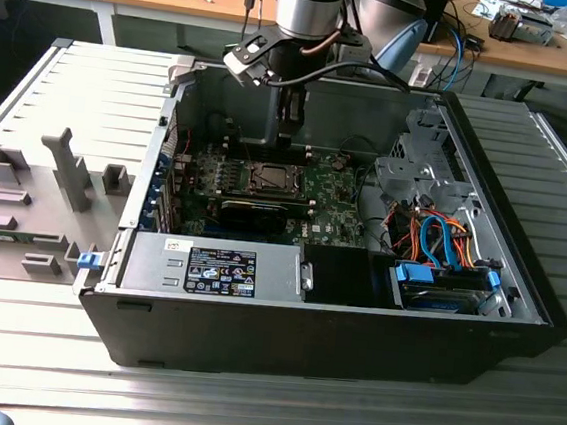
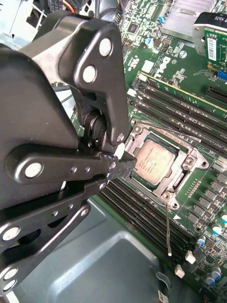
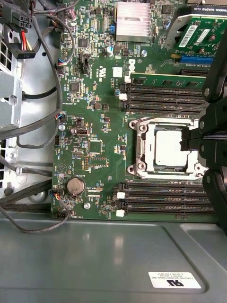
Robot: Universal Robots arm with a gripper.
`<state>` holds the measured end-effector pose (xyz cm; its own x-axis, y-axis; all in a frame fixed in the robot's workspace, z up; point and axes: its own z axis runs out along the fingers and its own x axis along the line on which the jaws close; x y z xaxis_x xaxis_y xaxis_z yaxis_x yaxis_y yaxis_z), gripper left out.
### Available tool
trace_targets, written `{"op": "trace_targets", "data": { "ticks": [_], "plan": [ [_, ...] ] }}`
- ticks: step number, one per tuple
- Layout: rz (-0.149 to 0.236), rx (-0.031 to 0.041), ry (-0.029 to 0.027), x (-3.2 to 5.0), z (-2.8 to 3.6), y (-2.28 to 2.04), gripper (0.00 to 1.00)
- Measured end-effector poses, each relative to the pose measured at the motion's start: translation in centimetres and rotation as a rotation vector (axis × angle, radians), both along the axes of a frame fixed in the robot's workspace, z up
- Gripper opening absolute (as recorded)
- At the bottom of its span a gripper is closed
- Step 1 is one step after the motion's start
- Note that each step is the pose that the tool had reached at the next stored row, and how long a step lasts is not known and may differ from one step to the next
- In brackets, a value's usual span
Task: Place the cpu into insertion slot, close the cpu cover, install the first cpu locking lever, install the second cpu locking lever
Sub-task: 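Install the first cpu locking lever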
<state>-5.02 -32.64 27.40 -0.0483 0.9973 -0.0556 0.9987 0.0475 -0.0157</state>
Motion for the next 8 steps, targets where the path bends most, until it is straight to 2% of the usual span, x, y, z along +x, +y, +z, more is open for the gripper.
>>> {"op": "trace_targets", "data": {
  "ticks": [8],
  "plan": [
    [0.028,0.0,0.0,0.0,0.0,0.0,0.11]
  ]
}}
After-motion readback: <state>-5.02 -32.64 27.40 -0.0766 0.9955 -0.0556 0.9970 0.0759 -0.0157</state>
